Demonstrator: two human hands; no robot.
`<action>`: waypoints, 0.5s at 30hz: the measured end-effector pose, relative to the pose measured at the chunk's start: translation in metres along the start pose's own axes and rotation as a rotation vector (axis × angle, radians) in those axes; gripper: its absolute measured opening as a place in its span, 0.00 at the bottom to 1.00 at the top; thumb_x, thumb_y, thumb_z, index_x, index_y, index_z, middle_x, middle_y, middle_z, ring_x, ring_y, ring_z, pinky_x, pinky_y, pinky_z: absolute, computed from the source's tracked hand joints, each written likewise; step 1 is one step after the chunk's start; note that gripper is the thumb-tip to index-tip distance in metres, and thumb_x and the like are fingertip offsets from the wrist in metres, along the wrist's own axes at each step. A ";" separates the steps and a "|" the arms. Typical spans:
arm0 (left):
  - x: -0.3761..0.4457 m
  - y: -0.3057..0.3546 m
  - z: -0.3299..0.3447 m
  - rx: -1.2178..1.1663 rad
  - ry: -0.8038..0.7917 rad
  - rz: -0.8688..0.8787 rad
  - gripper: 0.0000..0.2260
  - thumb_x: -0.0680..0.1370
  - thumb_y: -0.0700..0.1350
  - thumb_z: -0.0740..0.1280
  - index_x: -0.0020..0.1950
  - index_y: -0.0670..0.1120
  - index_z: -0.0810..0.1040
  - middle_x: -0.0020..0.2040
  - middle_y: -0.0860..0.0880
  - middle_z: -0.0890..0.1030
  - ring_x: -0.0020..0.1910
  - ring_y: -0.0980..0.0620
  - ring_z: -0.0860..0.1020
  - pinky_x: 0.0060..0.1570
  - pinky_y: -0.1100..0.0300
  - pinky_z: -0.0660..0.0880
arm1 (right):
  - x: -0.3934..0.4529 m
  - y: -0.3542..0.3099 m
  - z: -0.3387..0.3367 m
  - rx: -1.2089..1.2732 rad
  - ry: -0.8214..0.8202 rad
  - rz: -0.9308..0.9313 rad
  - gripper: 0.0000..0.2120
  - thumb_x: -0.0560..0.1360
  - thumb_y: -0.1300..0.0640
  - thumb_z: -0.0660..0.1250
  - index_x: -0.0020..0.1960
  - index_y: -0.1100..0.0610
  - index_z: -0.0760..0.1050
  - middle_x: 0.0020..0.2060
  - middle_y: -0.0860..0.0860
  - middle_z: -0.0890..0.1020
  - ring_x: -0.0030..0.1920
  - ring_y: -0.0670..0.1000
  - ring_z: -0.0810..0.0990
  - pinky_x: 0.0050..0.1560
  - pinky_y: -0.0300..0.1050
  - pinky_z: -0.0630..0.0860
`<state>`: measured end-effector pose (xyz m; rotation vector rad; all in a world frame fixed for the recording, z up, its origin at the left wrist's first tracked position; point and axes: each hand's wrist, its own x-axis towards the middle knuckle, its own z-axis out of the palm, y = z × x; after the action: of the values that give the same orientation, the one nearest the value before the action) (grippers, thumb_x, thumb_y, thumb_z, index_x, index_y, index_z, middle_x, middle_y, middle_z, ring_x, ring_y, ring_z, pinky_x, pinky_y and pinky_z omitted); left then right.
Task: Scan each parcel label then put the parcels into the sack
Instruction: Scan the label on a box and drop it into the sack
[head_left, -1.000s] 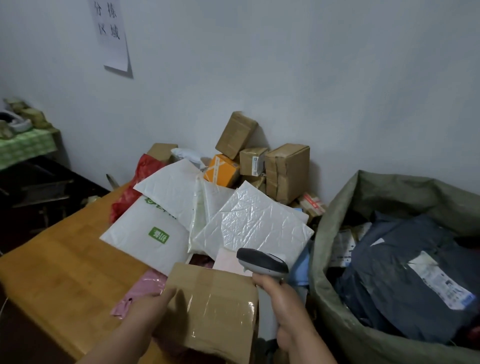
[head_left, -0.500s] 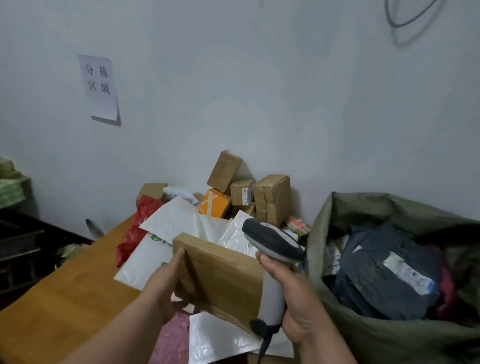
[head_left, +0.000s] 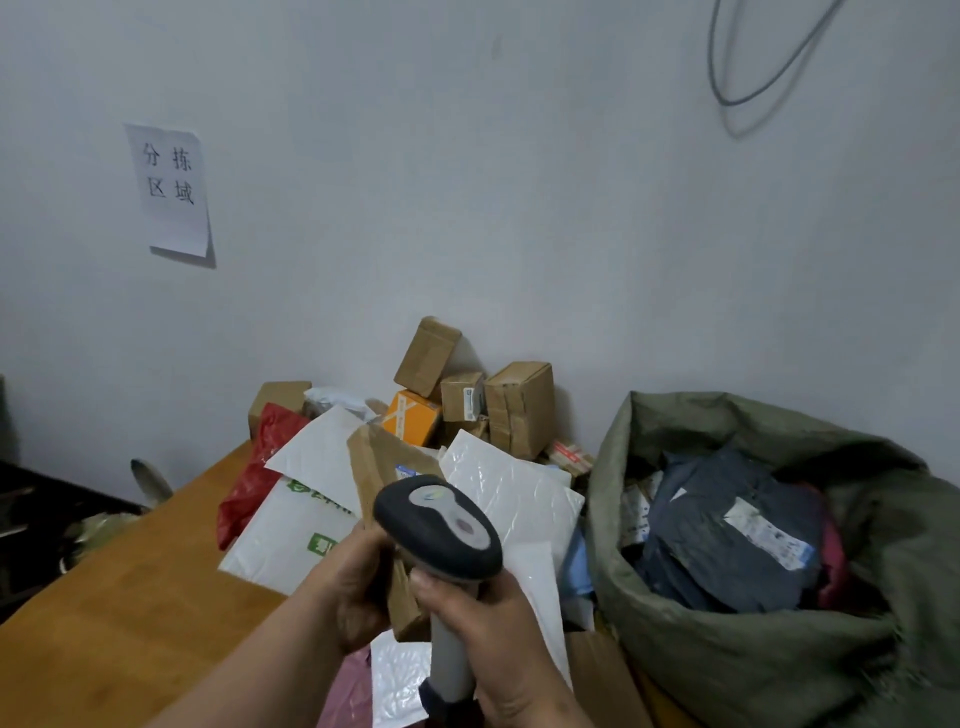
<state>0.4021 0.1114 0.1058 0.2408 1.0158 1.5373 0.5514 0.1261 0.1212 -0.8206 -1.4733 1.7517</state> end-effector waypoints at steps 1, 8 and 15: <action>0.000 -0.001 -0.001 0.038 -0.003 0.031 0.30 0.64 0.42 0.79 0.65 0.45 0.75 0.54 0.34 0.83 0.50 0.33 0.83 0.43 0.40 0.80 | 0.001 -0.001 -0.004 0.035 0.007 0.013 0.29 0.57 0.46 0.83 0.57 0.51 0.85 0.52 0.51 0.87 0.55 0.51 0.85 0.60 0.55 0.81; 0.001 -0.005 0.001 0.120 0.201 0.224 0.22 0.74 0.48 0.74 0.64 0.52 0.71 0.53 0.39 0.84 0.49 0.34 0.84 0.46 0.33 0.80 | 0.011 -0.014 -0.054 0.112 0.248 0.096 0.04 0.70 0.54 0.76 0.39 0.54 0.87 0.36 0.55 0.86 0.39 0.54 0.85 0.47 0.53 0.82; 0.003 -0.017 0.018 0.188 0.264 0.255 0.20 0.73 0.64 0.66 0.60 0.56 0.76 0.49 0.44 0.86 0.48 0.39 0.85 0.42 0.40 0.82 | 0.007 -0.022 -0.089 0.097 0.245 0.164 0.07 0.73 0.57 0.75 0.46 0.61 0.84 0.33 0.56 0.81 0.31 0.51 0.80 0.33 0.45 0.77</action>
<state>0.4253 0.1209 0.1035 0.3132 1.3834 1.7357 0.6233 0.1830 0.1294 -1.0879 -1.1797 1.7543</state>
